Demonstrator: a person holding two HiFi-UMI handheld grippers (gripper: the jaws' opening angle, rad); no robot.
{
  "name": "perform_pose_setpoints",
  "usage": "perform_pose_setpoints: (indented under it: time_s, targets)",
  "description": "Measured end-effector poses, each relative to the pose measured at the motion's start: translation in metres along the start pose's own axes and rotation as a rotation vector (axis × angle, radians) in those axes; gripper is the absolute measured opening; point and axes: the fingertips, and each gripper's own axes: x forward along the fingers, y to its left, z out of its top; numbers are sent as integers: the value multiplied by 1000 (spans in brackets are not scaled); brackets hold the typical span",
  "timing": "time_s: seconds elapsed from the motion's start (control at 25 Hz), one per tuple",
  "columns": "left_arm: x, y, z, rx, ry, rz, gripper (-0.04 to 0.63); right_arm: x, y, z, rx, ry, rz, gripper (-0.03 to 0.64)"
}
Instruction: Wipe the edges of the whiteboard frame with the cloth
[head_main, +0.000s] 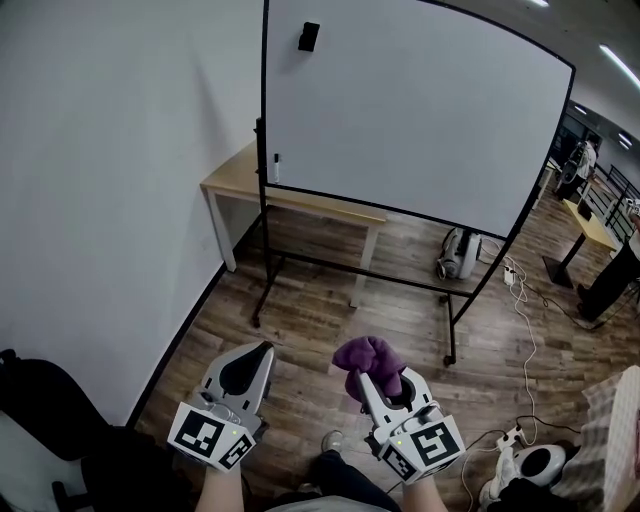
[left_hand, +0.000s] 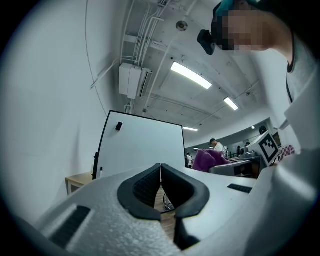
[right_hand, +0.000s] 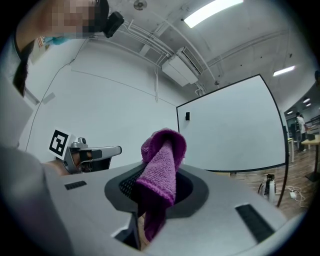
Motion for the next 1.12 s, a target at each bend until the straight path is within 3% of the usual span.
perform_pose_setpoints:
  time_s: [0.68, 1.12]
  targets:
    - [120, 65, -16, 19, 2, 53, 18, 112, -98, 6, 22, -13, 60, 80]
    - [184, 68, -26, 52, -3, 72, 18, 148, -155, 3, 28, -28, 104, 78]
